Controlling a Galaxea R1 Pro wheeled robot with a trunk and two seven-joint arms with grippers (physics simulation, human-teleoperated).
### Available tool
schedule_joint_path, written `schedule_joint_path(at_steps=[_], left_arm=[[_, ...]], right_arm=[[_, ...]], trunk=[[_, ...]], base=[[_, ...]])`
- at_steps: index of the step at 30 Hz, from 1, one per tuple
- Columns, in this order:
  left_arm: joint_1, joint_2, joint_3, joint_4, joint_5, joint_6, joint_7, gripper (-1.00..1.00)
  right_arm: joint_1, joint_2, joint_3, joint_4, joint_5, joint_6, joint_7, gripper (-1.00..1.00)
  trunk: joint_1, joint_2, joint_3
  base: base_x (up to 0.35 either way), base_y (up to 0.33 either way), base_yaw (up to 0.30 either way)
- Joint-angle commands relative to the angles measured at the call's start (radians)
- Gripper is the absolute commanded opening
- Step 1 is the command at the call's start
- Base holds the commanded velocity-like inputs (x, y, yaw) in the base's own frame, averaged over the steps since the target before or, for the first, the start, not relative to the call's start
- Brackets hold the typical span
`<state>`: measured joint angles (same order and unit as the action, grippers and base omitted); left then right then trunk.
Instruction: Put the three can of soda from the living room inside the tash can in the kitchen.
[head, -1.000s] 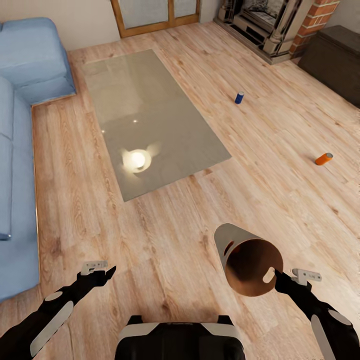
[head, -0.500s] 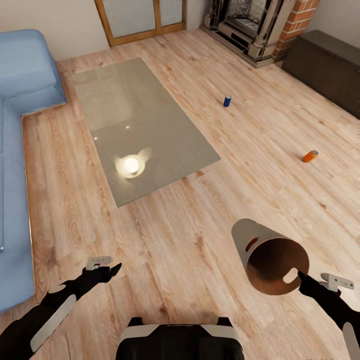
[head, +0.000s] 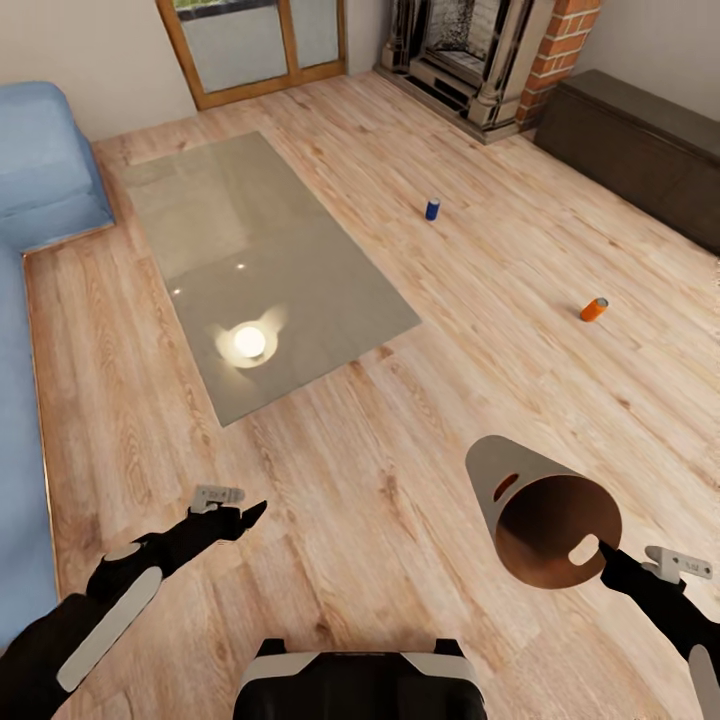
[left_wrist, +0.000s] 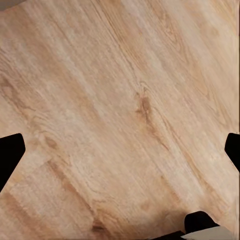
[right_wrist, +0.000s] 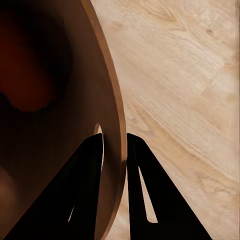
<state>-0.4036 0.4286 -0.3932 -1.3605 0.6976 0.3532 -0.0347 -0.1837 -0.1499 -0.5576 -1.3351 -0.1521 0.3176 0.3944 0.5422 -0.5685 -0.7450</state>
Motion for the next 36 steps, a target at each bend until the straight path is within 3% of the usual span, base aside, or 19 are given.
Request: schedule_joint_path(at_steps=[1, 24, 36], left_arm=[[0.0, 0.0, 0.0, -0.01, 0.0, 0.006, 0.0, 1.0], [-0.001, -0.001, 0.001, -0.039, -0.007, 0.032, -0.001, 1.0], [-0.001, -0.001, 0.001, -0.042, -0.009, 0.021, 0.001, 1.0]], right_arm=[[0.0, 0.0, 0.0, -0.001, -0.012, 0.002, 0.007, -1.0], [0.0, 0.001, -0.004, 0.007, -0.023, 0.001, 0.005, -1.0], [0.0, 0.003, -0.003, 0.01, -0.024, 0.001, 0.005, -1.0]], trunk=[[-0.004, 0.007, 0.005], [-0.092, 0.168, 0.11], [-0.092, 0.169, 0.128]], base=[[0.0, 0.0, -0.135], [0.0, 0.0, -0.114], [0.0, 0.0, -0.085]])
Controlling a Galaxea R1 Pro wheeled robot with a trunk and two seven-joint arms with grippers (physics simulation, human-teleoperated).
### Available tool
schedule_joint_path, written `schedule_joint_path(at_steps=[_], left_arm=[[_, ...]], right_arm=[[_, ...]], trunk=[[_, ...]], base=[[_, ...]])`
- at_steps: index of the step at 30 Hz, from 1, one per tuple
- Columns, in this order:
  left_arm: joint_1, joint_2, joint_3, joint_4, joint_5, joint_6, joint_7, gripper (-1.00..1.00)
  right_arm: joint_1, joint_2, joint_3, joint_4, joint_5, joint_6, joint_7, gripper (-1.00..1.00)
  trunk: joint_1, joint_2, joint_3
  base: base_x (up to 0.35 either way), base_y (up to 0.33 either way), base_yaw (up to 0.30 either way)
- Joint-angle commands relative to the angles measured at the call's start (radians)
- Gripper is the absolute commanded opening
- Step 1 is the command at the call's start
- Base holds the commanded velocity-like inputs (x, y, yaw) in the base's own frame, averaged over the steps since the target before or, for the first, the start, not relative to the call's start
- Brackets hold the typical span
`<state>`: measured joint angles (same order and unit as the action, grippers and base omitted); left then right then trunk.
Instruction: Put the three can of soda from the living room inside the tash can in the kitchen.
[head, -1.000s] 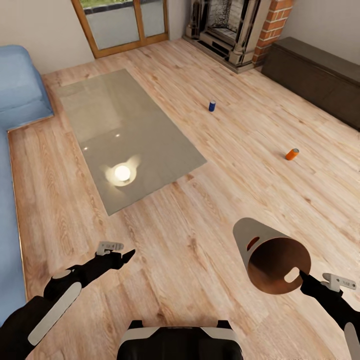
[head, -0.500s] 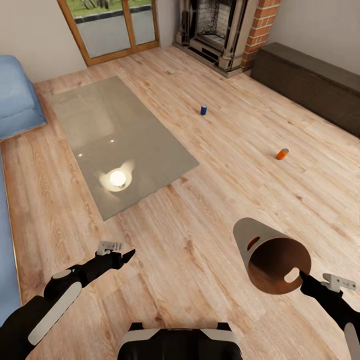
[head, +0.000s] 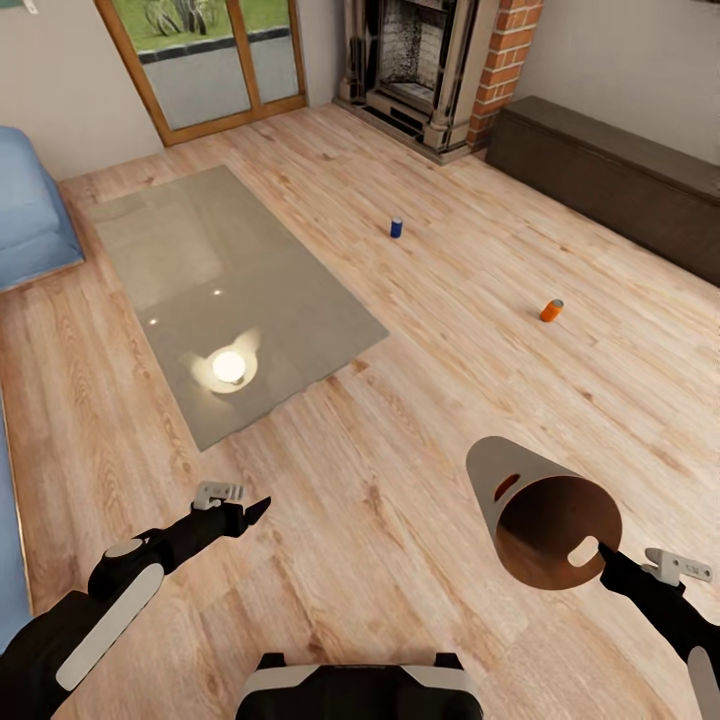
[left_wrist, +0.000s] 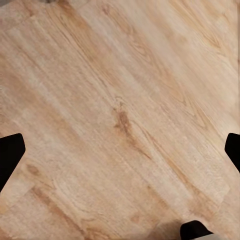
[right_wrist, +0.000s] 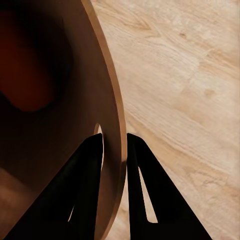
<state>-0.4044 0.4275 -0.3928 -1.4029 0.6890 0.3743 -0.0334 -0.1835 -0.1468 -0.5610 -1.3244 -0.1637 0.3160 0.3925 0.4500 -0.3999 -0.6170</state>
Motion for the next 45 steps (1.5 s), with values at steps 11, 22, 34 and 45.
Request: schedule_joint_path(at_steps=[11, 22, 34, 45], left_arm=[[0.0, -0.001, -0.001, 0.002, 0.0, 0.002, 0.025, 1.0], [0.0, -0.001, -0.005, 0.004, -0.001, -0.002, 0.03, 1.0], [0.001, -0.001, -0.01, 0.01, -0.004, -0.013, 0.053, 1.0], [0.008, -0.001, -0.012, 0.075, -0.004, -0.097, 0.066, 1.0]], right_arm=[[0.0, 0.001, 0.0, 0.0, -0.014, 0.002, 0.011, -1.0], [0.0, 0.001, 0.0, 0.002, -0.016, 0.002, 0.014, -1.0], [0.0, 0.001, 0.0, 0.008, -0.016, 0.002, 0.016, -1.0], [-0.001, 0.002, -0.002, 0.033, -0.017, 0.0, 0.018, -1.0]], trunk=[[0.0, 0.0, 0.017], [0.0, 0.0, 0.033], [0.0, 0.0, 0.051], [0.0, 0.0, 0.067]], base=[[0.0, 0.0, -0.084], [0.0, 0.0, -0.091], [0.0, 0.0, -0.096], [0.0, 0.0, -0.096]])
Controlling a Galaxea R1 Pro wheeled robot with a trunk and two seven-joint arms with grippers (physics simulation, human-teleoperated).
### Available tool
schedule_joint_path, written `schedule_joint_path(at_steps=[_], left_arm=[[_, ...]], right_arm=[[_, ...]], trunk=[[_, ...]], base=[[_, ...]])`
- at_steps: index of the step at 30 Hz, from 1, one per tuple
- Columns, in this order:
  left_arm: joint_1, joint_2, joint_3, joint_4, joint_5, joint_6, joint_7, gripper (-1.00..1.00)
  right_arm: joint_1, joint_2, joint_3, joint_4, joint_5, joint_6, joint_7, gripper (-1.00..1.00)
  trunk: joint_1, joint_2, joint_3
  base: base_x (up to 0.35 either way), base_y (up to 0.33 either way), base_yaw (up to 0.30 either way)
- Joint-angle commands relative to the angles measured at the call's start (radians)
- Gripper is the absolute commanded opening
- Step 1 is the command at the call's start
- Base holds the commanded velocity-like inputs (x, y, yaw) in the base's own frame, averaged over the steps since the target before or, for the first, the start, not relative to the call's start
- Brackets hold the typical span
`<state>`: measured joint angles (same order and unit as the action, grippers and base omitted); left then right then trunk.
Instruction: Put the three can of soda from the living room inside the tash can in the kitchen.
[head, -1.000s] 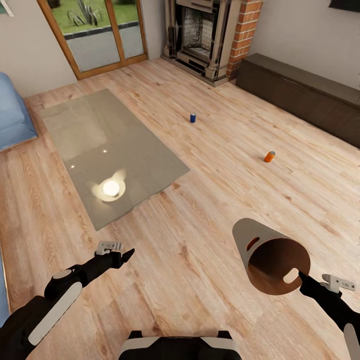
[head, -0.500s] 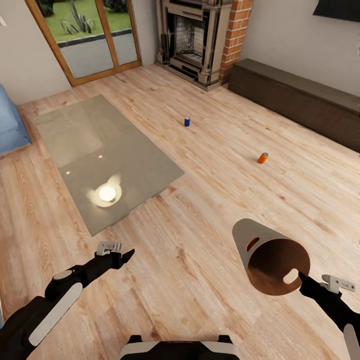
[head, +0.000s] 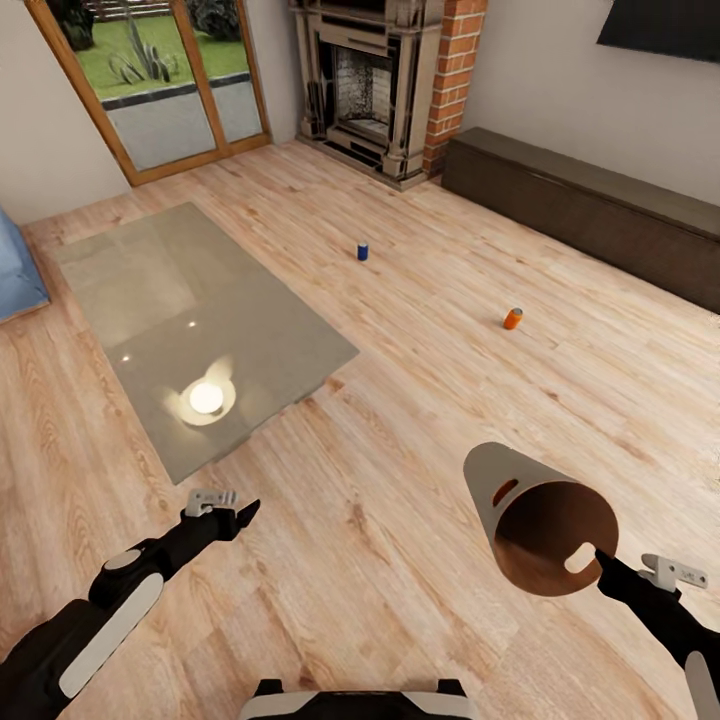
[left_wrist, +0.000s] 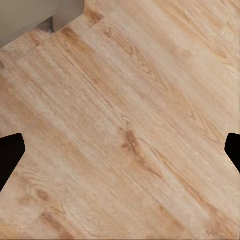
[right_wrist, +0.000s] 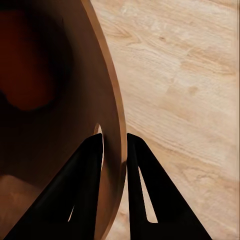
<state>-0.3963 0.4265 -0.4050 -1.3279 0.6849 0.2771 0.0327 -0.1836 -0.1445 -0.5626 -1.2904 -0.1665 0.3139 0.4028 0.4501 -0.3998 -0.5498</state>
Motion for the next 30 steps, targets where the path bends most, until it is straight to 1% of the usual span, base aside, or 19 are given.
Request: schedule_joint_path(at_steps=[1, 6, 17, 25, 30], left_arm=[[0.0, 0.0, 0.0, 0.006, 0.0, -0.002, 0.0, 1.0], [0.0, 0.0, 0.0, 0.032, -0.002, -0.008, -0.001, 1.0], [0.0, 0.0, -0.002, 0.039, -0.002, -0.009, 0.001, 1.0], [0.0, -0.005, -0.002, 0.039, -0.002, -0.01, 0.001, 1.0], [0.0, -0.007, -0.002, 0.04, -0.002, -0.011, 0.001, 1.0]], right_arm=[[0.0, 0.0, 0.0, -0.001, -0.014, 0.002, 0.008, -1.0], [0.0, 0.004, 0.0, 0.0, -0.014, 0.002, 0.008, -1.0], [0.0, 0.002, 0.001, 0.001, -0.015, 0.002, 0.009, -1.0], [0.0, 0.006, 0.011, 0.002, -0.013, -0.041, 0.008, -1.0], [0.0, 0.006, 0.013, 0.002, -0.014, -0.045, 0.008, -1.0]], trunk=[[0.0, 0.0, 0.002], [0.0, 0.0, 0.009], [0.0, 0.0, 0.026], [0.0, 0.0, 0.038], [0.0, 0.0, 0.045]], base=[[0.0, 0.0, -0.094], [0.0, 0.0, -0.093], [0.0, 0.0, -0.081], [0.0, 0.0, -0.026], [0.0, 0.0, -0.002]])
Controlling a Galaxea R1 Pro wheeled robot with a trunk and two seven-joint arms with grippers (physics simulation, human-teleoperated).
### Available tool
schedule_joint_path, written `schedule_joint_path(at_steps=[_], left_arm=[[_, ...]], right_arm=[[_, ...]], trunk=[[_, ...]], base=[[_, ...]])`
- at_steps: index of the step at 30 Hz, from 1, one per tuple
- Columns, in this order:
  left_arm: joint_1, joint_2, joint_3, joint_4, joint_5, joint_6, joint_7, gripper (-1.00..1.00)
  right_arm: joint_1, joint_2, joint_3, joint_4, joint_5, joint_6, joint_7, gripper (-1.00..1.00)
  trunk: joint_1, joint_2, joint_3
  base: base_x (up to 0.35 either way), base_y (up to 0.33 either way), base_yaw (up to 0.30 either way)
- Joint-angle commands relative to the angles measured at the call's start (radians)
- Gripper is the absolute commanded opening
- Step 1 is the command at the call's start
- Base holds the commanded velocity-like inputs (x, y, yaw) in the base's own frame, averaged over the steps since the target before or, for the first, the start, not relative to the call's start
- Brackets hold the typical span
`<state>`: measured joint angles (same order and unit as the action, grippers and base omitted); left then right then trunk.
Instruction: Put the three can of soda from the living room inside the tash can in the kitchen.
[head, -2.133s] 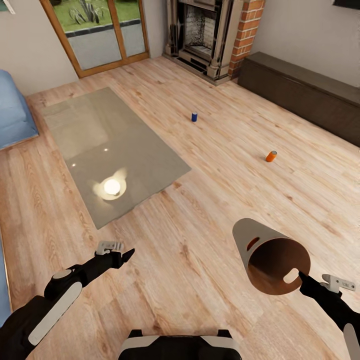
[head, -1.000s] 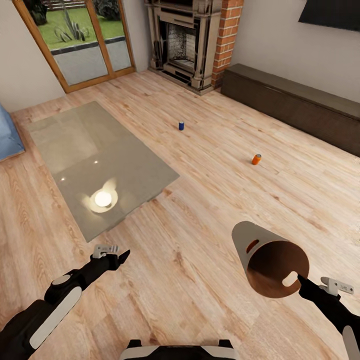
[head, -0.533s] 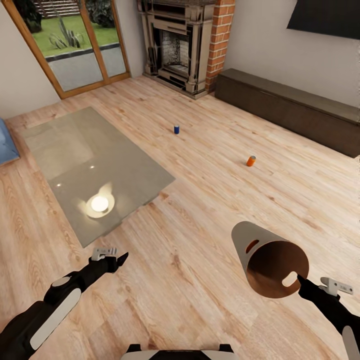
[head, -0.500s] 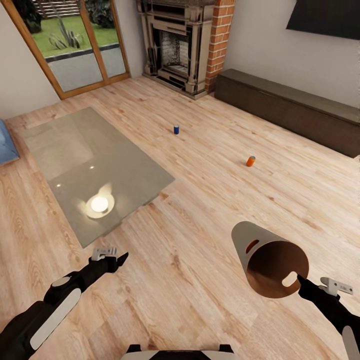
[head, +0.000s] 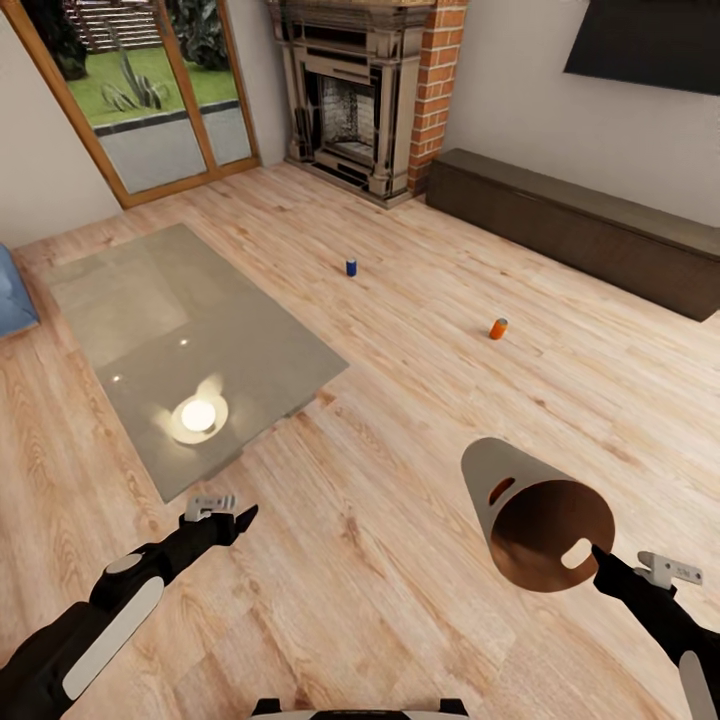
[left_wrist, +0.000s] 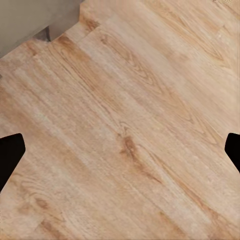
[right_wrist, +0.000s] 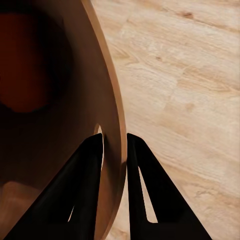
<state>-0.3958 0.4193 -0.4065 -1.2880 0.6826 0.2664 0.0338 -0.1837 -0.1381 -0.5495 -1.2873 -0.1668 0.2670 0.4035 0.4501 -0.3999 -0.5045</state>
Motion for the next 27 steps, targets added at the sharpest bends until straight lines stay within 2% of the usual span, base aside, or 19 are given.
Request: schedule_joint_path(at_steps=[1, 8, 16, 27], left_arm=[[0.0, 0.0, 0.0, 0.001, 0.0, -0.001, 0.0, 1.0], [0.0, -0.006, -0.001, 0.034, -0.001, -0.032, -0.003, 1.0], [0.0, -0.008, -0.001, 0.04, 0.001, -0.046, -0.003, 1.0], [0.0, -0.008, -0.001, 0.042, 0.001, -0.048, 0.0, 1.0]], right_arm=[[0.0, 0.0, 0.0, -0.001, -0.013, 0.002, 0.008, -1.0], [0.0, 0.001, 0.003, -0.001, -0.011, 0.002, 0.008, -1.0], [0.0, 0.0, 0.001, 0.007, -0.014, 0.005, 0.008, -1.0], [0.0, 0.002, 0.005, 0.013, -0.013, 0.003, 0.008, -1.0]], trunk=[[0.0, 0.0, 0.002], [0.0, 0.0, 0.012], [0.0, 0.0, 0.024], [0.0, 0.0, 0.04]], base=[[0.0, 0.0, 0.0], [0.04, -0.001, 0.0], [0.269, -0.083, -0.078], [0.26, -0.192, -0.14]])
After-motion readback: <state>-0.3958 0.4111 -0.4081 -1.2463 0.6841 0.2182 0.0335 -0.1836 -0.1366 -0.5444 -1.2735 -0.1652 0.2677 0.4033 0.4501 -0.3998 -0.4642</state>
